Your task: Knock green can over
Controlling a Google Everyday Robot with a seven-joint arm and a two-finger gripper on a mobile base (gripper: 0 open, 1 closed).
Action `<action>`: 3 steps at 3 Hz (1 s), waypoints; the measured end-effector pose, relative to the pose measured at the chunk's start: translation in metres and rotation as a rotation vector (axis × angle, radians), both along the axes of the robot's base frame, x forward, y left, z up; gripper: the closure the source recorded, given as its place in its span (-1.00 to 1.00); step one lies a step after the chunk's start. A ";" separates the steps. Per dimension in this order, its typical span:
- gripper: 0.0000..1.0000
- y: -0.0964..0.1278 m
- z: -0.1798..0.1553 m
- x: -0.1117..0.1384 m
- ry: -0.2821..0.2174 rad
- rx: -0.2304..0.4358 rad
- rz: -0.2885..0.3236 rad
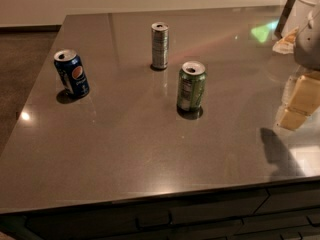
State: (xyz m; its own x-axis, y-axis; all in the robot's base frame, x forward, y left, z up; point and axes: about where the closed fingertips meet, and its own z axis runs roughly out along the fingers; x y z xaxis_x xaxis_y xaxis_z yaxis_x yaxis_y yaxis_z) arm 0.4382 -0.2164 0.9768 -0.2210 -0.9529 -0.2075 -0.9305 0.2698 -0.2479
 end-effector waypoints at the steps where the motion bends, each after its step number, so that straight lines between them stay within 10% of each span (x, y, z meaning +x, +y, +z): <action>1: -1.00 0.002 0.001 0.001 -0.003 0.007 0.002; 3: -1.00 0.038 -0.017 0.032 -0.031 0.173 -0.080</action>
Offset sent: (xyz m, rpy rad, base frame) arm 0.0361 0.0337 -0.0123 0.1618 -0.0208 -0.0775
